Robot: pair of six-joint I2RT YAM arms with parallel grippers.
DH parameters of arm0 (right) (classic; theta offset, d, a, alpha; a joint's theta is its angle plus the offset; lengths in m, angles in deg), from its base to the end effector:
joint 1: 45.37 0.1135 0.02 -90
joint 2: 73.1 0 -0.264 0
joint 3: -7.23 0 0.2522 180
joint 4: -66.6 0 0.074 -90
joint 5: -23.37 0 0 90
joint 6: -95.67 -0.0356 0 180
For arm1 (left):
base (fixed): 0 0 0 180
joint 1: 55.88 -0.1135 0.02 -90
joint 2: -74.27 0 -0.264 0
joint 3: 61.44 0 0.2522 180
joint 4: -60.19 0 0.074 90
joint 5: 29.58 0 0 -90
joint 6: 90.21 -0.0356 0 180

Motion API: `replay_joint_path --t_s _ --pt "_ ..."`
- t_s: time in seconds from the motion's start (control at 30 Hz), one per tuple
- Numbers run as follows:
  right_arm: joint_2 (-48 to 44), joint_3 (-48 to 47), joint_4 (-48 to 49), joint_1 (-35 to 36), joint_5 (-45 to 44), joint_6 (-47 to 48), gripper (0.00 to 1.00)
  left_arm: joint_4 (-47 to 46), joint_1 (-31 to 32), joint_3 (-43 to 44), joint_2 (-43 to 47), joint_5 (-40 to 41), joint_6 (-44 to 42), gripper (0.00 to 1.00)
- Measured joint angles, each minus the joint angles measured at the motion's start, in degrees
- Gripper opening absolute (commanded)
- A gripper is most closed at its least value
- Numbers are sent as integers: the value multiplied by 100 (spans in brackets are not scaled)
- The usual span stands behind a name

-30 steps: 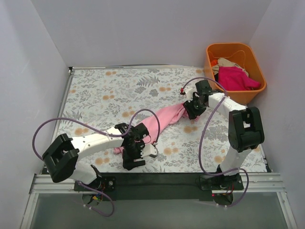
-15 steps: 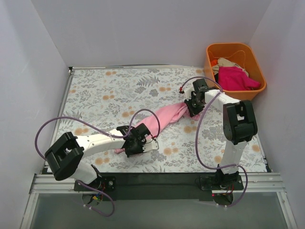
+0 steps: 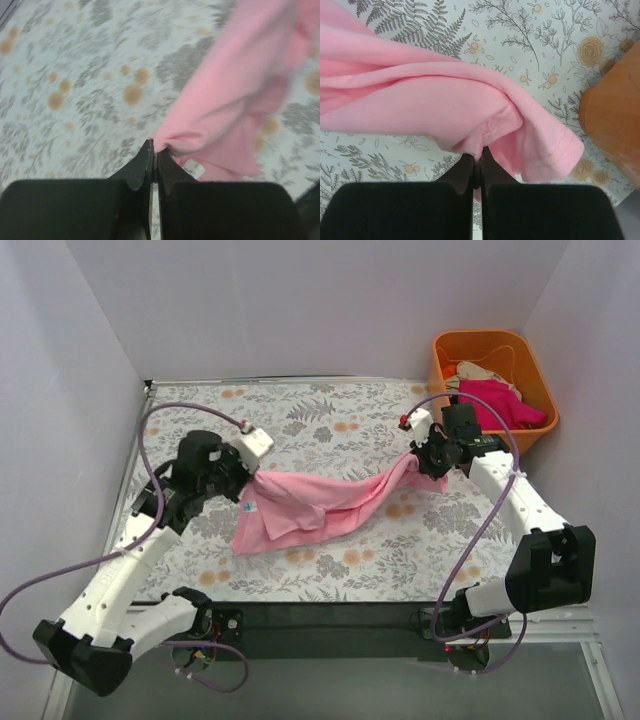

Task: Fold and stack the t-shirts
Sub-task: Flatten the tshirt out

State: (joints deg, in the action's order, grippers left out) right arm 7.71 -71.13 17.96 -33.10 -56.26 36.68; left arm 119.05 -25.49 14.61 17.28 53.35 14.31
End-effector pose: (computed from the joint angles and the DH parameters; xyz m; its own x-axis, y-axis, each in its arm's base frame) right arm 0.2901 0.0697 0.2785 -0.4871 -0.6246 -0.6105 -0.6656 0.7180 -0.2035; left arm 0.1690 -0.1042 0.3473 -0.6808 0.1108 -0.7240 0.4265 0.8636 -0.2689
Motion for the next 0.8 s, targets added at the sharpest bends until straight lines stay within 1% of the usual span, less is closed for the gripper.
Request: replay_joint_path --t_s 0.07,0.1,0.13,0.2,0.27,0.33,0.37,0.4,0.43,0.5,0.53,0.57,0.67,0.73,0.77,0.8 --pt "24 -7 22 -28 -13 118 1 -334 -1045 15 -293 -140 101 0" --pt "166 -28 20 -28 -11 168 1 -487 -1502 72 -603 -214 181 0" --pt "382 -83 -4 -31 -9 205 1 -592 -1991 195 -1064 -363 275 0" --pt "905 -205 -7 -22 4 238 1 -817 -2778 566 -2179 -643 487 0" --pt "1384 -341 -28 -15 15 236 1 -1019 -3394 979 -3377 -914 651 0" --pt "1818 -535 -7 -15 48 221 1 -1073 -3792 1233 -4269 -1134 719 15" --pt "1932 -603 13 -9 55 219 1 -1064 -3897 1279 -4588 -1252 723 28" --pt "2063 -680 42 -2 44 219 6 -1016 -3943 1300 -4824 -1333 717 45" --pt "2129 -713 44 -4 39 212 26 -918 -3956 1314 -5023 -1427 717 51" --pt "2157 -723 28 -4 46 179 50 -761 -3930 1353 -5160 -1539 697 59" --pt "2146 -717 26 -4 59 197 68 -693 -3921 1375 -5163 -1580 664 60" --pt "2116 -691 42 -7 63 221 71 -623 -3919 1414 -5134 -1620 654 61" --pt "1882 -501 28 -11 33 420 71 -562 -3897 1471 -4896 -1696 518 63" --pt "1659 -417 -33 -13 26 496 68 -476 -3899 1473 -4627 -1738 422 60" --pt "1554 -417 -70 -15 37 522 63 -435 -3899 1473 -4496 -1784 369 60" --pt "1464 -437 -92 -15 57 540 60 -374 -3897 1484 -4369 -1860 297 59"
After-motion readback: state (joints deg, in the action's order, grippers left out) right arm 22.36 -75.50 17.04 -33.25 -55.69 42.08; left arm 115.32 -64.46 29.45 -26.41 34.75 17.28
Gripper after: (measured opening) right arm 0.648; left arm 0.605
